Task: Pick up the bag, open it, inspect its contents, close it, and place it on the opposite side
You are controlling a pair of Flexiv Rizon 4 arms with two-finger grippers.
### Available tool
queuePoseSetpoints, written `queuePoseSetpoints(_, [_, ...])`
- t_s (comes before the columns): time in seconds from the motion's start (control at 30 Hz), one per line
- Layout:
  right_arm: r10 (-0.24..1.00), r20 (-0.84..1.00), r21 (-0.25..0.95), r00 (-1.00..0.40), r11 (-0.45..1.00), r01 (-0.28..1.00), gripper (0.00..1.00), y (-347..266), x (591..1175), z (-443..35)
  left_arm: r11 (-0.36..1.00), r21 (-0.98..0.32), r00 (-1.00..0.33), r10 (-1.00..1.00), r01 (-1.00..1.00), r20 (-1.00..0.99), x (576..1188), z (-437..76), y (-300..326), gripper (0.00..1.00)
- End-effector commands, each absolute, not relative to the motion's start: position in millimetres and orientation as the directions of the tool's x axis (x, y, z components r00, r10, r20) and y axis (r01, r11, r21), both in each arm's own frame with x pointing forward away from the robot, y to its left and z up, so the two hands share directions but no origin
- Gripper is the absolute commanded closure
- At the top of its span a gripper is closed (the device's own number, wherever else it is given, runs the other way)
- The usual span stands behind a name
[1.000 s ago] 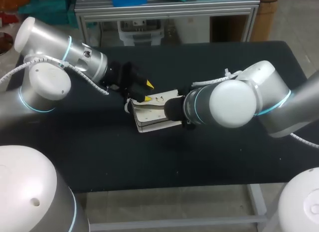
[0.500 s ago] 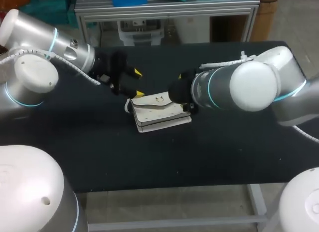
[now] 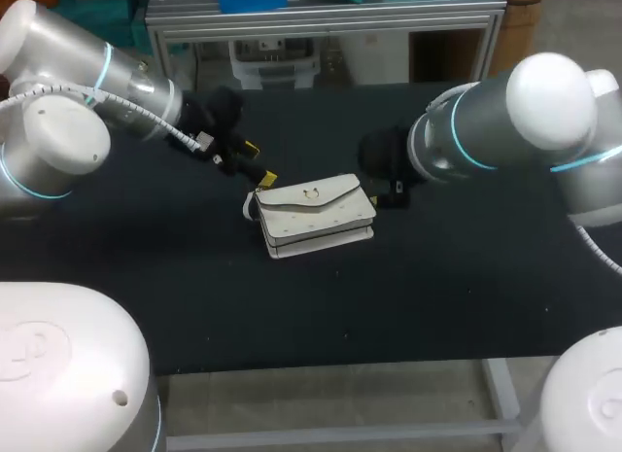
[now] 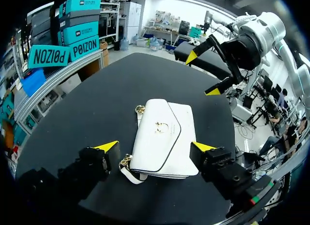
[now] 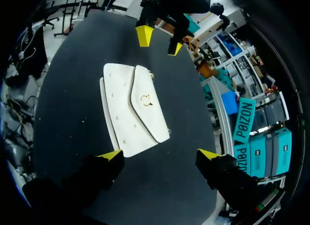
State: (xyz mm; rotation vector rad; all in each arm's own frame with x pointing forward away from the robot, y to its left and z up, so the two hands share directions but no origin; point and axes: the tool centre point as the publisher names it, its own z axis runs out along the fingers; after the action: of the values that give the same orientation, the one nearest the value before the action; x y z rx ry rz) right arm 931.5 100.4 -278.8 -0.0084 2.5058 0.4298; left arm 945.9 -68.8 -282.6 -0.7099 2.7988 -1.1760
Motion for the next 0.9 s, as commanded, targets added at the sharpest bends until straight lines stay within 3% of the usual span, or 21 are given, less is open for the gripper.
queuePoseSetpoints(0.03, [0.050, -0.454, 0.346, -0.890, 0.930, -0.124, 0.00, 92, 942, -274, 0.621, -0.630, -0.870, -0.451, -0.467, 0.199, 950, -279, -64, 0.00])
queuePoseSetpoints(0.1, [0.002, -0.373, 0.362, -0.928, 0.921, -0.144, 0.00, 80, 950, -270, 0.621, -0.630, -0.870, -0.451, -0.467, 0.199, 950, -279, -64, 0.00])
queuePoseSetpoints(0.7, [0.002, -0.373, 0.362, -0.928, 0.921, -0.144, 0.00, 80, 950, -270, 0.621, -0.630, -0.870, -0.451, -0.467, 0.199, 950, -279, -64, 0.00])
queuePoseSetpoints(0.9, [0.147, -0.429, 0.336, -0.891, 0.942, -0.007, 0.00, 85, 951, -267, 0.506, -0.588, -0.732, -0.638, -0.631, 0.237, 949, -282, -71, 0.00])
